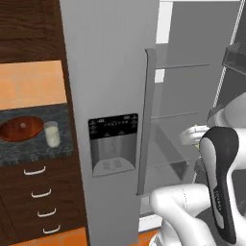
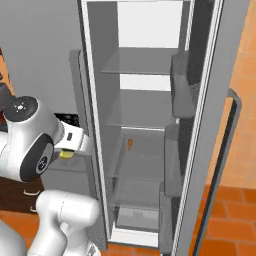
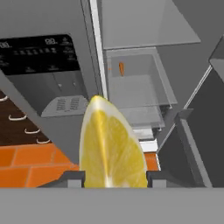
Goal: Grab a lemon wedge from the fridge and one ice cube from the ice bowl, and put them in the glass of lemonade.
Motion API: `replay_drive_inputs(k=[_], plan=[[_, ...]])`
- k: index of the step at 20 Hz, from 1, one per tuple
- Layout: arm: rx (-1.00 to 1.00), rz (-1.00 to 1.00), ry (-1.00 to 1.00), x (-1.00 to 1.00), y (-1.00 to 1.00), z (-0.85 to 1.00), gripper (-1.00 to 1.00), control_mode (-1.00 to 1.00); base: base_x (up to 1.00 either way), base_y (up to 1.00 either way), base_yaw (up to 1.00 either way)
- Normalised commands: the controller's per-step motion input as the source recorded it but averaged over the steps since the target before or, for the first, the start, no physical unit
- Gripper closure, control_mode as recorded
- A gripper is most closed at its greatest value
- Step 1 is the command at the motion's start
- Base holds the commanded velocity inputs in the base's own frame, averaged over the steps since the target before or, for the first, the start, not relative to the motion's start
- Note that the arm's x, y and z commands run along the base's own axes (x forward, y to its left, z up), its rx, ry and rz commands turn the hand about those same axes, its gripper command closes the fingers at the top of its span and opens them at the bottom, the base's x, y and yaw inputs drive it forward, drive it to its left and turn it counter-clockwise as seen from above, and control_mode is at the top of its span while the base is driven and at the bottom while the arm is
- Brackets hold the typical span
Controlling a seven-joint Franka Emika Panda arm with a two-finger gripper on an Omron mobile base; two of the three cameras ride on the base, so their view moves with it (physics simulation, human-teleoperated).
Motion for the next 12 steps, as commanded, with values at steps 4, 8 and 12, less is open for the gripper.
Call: replay_drive_inputs(k=[4,8,12], plan=[[0.0,0.0,0.0,0.0,0.0,0.0,1.0,1.0,-0.07,1.0,0.06],[0.0,0.0,0.0,0.0,0.0,0.0,1.0,1.0,0.02,1.0,-0.07],[0.0,0.0,0.0,0.0,0.0,0.0,1.0,1.0,0.14,1.0,-0.3]])
